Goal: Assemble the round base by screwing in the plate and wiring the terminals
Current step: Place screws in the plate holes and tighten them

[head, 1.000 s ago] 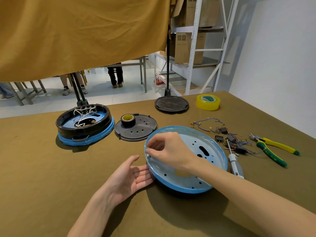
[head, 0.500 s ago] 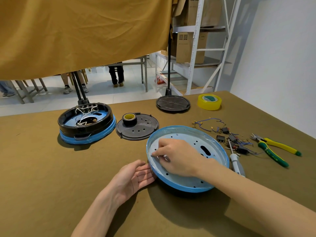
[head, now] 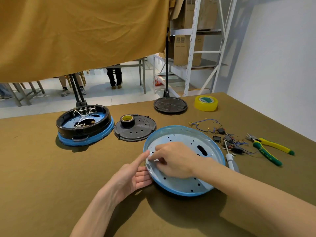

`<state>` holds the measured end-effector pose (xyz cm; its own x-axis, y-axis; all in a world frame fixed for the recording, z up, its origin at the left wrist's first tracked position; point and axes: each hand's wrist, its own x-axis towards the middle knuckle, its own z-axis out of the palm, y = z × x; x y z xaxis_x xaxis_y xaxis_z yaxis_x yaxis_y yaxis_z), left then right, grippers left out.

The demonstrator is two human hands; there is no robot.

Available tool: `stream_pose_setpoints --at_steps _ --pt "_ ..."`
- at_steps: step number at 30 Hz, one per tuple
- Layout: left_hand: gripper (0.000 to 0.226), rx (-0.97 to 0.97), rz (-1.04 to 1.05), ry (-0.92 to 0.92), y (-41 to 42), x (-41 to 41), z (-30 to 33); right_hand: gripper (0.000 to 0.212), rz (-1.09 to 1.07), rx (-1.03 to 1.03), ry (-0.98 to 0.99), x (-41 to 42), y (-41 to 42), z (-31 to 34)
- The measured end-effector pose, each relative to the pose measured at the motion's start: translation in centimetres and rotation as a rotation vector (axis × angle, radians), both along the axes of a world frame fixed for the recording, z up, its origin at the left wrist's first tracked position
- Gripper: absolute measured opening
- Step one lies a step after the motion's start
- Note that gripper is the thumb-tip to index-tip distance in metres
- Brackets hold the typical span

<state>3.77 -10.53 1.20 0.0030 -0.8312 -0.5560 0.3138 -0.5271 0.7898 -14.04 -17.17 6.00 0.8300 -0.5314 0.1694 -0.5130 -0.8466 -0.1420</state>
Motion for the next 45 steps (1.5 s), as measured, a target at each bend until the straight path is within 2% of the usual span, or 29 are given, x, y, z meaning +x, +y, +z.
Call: stream_pose_setpoints --at_steps 4,6,8,9,10,12,14,15,17,19,21,24,27,30,32,34,37,41,45 --pt "0.076 -0.024 0.066 -0.081 -0.2 -0.7 -0.3 0.03 -0.086 0.168 -0.108 -1.2 -0.5 0.3" --pt "0.076 -0.023 0.085 -0.099 -0.3 -0.8 -0.4 0.026 -0.19 0.198 -0.332 -2.6 -0.6 0.4" --pt "0.081 -0.02 0.1 -0.097 -0.4 -0.8 -0.4 0.019 -0.385 0.088 -0.561 -5.0 -1.2 0.2" --pt "0.082 -0.026 0.106 -0.092 -0.4 -0.9 -0.5 0.017 -0.513 0.001 -0.604 -6.6 -1.6 0.0" --pt "0.081 -0.032 0.116 -0.084 -0.5 -1.0 -0.5 0.016 -0.645 -0.066 -0.592 -8.3 -1.9 -0.2" --pt "0.078 -0.038 0.145 -0.063 -0.6 -1.3 -0.5 0.02 -0.894 -0.112 -0.377 -11.3 -2.2 -0.9" --pt "0.075 -0.045 0.154 -0.051 -0.8 -1.5 -0.5 0.039 -1.079 -0.051 -0.083 -13.0 -2.2 -2.0" --pt "0.074 -0.046 0.15 -0.048 -0.8 -1.6 -0.4 0.049 -1.118 0.01 -0.018 -13.5 -2.3 -2.2" --pt "0.076 -0.04 0.149 -0.052 -0.9 -1.7 -0.3 0.058 -1.147 0.14 -0.085 -14.4 -2.5 -2.1" --pt "0.079 -0.041 0.158 -0.072 -1.0 -1.7 -0.4 0.053 -1.168 0.172 -0.177 -15.4 -2.6 -1.8" --pt "0.083 -0.047 0.16 -0.087 -1.0 -1.7 -0.6 0.041 -1.191 0.188 -0.064 -16.1 -2.1 -2.3" --pt "0.087 -0.05 0.159 -0.116 -1.0 -1.9 -0.8 0.044 -1.166 0.366 0.075 -16.2 -1.1 -3.5" --pt "0.089 -0.048 0.161 -0.135 -0.9 -2.1 -0.5 0.036 -1.174 0.359 0.02 -16.0 -0.4 -3.6" --pt "0.09 -0.033 0.164 -0.145 -0.8 -2.1 -0.4 0.022 -1.175 0.145 -0.227 -15.8 0.7 -2.5" --pt "0.09 -0.026 0.165 -0.152 -0.9 -2.2 -0.4 0.019 -1.045 0.029 -0.507 -15.4 1.7 -1.0" --pt "0.088 -0.023 0.152 -0.154 -1.0 -2.2 -0.4 0.02 -0.857 0.002 -0.751 -14.3 2.7 0.9" --pt "0.087 0.003 0.13 -0.141 -1.1 -1.8 -0.2 0.028 -0.636 0.082 -0.959 -11.5 3.0 3.0" --pt "0.084 0.011 0.072 -0.089 -1.6 -1.1 0.1 0.036 -0.454 0.396 -1.131 -7.5 1.4 3.5" --pt "0.079 0.001 0.05 -0.078 -2.4 -0.7 -0.4 0.032 -0.338 0.427 -1.199 -4.6 -0.8 3.3"
